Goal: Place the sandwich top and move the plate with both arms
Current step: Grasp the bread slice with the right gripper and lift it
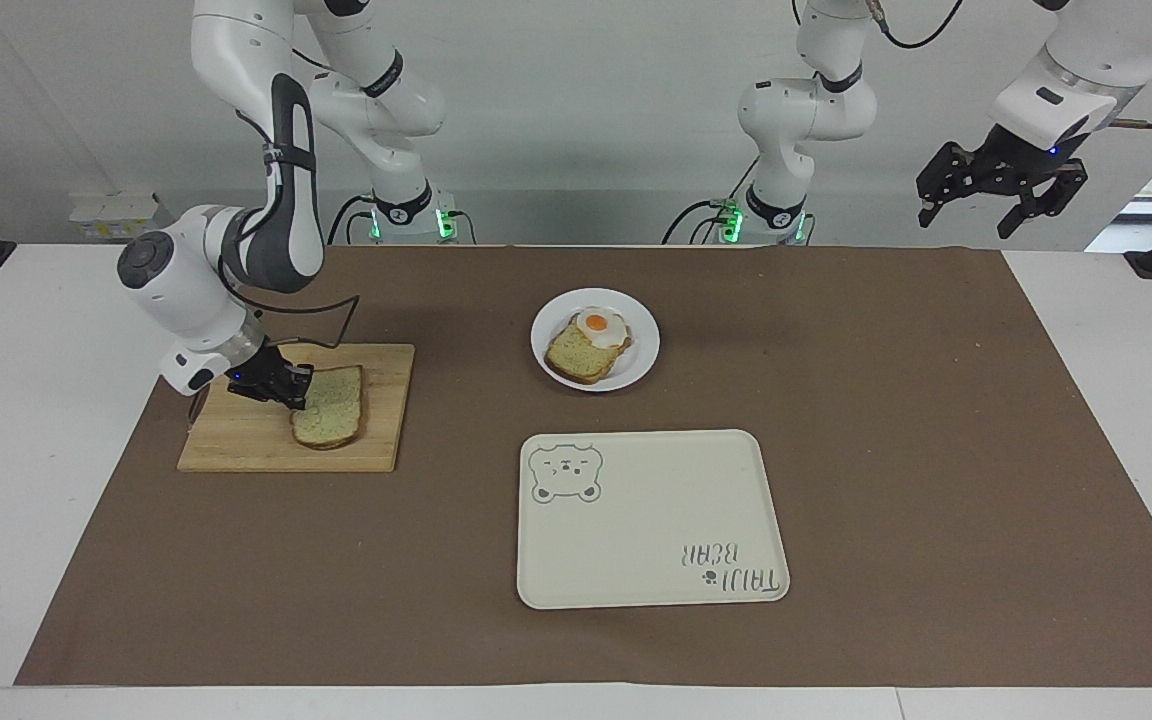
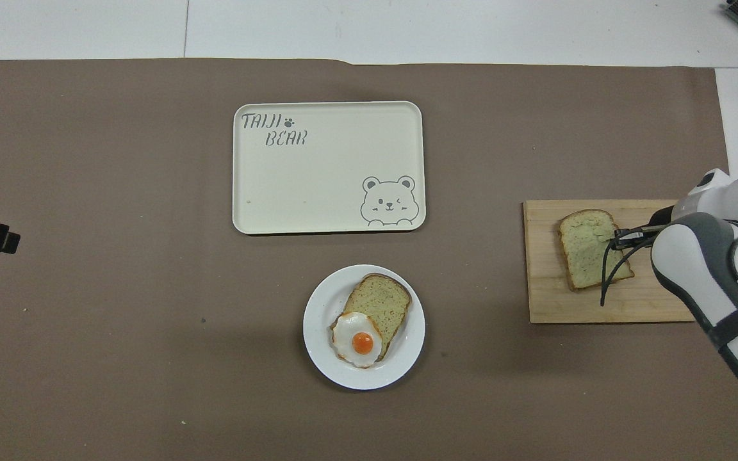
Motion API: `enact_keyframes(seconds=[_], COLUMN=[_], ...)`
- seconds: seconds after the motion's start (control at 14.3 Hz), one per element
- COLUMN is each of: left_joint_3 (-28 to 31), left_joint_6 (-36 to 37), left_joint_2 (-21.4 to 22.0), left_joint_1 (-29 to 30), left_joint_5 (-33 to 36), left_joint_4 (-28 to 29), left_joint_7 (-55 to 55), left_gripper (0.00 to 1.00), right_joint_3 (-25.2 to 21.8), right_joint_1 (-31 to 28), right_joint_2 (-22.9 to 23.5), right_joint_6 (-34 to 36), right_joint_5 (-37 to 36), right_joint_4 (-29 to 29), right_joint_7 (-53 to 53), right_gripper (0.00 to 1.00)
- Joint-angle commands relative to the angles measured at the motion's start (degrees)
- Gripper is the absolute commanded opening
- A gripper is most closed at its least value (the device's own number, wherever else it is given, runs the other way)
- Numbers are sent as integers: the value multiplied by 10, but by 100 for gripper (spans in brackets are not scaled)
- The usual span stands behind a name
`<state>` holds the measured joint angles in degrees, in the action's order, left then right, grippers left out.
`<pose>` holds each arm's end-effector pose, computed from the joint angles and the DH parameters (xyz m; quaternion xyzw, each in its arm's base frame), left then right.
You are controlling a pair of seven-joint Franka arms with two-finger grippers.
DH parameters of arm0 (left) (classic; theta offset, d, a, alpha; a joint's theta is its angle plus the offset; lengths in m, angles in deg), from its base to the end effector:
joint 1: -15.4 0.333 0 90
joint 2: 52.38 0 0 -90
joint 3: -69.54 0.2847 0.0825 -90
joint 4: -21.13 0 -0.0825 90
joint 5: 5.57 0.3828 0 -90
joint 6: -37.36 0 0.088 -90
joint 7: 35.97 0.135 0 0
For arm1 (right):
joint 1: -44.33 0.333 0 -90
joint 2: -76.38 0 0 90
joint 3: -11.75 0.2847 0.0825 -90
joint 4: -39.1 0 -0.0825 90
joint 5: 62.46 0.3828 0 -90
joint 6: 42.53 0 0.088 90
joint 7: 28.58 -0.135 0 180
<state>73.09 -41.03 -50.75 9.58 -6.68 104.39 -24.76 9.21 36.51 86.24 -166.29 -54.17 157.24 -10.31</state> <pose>0.5208 -0.0231 0.6175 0.9924 -0.1190 -0.0274 0.0126 0.5532 -0.0918 0.2881 -0.9975 -0.0267 0.0220 0.0621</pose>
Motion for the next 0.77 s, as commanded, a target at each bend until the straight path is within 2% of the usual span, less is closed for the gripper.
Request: enact_keyframes(seconds=[0.0,0.35,0.56,0.7], left_joint_3=[4,4,5,4], left_joint_6=[-5,-4,-4,-4], left_joint_2=[17,17,17,17], left_joint_1=[-9,-9,-9,-9], left_joint_5=[2,2,2,2], left_joint_4=[20,20,20,20], left_joint_7=[-7,-8,-8,-8], left_gripper=[100,100,100,100], right_joint_3=[3,6,7,9], right_joint_1=[-4,-5,-5,-2], right_joint_2=[-33,-36,-37,-37], right_joint_6=[54,172,225,235], right_joint_5=[8,17,93,118], right_joint_4=[-23,-107,-135,-137], right_joint_7=[26,30,26,20], right_gripper=[0,0,0,0])
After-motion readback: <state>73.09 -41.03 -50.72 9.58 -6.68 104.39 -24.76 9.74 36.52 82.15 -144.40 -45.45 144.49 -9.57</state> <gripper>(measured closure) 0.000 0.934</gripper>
